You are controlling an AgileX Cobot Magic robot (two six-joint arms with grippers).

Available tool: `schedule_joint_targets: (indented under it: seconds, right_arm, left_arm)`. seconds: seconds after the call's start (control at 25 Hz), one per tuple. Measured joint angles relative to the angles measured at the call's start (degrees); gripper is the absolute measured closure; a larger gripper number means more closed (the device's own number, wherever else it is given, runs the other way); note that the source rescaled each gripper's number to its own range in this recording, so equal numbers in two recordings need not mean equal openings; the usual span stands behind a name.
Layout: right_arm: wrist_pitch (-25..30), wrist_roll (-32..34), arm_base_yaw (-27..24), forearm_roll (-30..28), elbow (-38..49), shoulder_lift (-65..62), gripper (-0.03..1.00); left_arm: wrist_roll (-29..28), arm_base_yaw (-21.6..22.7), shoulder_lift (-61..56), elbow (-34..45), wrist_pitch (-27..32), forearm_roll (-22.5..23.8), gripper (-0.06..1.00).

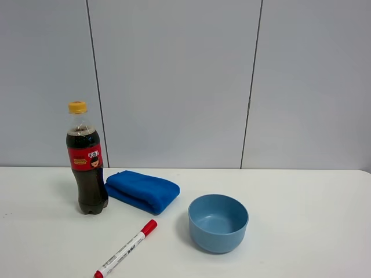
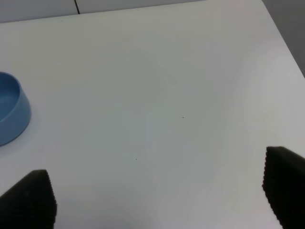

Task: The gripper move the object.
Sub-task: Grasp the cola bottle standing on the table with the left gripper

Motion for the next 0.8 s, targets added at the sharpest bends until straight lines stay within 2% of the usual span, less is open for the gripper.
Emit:
schedule_joint_targets:
  seconds: [0.2,0.48,0.8]
  right_arm:
    - [0.0,0.0,0.0,0.0,0.0,0.0,-0.03]
    - [0.0,0.0,0.0,0.0,0.0,0.0,-0.03]
    - [0.0,0.0,0.0,0.0,0.0,0.0,-0.03]
  left_arm:
    - [0.1,0.0,1.5,-2.3,-7.7,-2.0,-0.06]
    - [2.9,0.0,9.3,-2.3,-17.1,-9.8,-0.06]
    - [11.3,0.0,15.8,-2.1,-28.3,-10.8,-0.06]
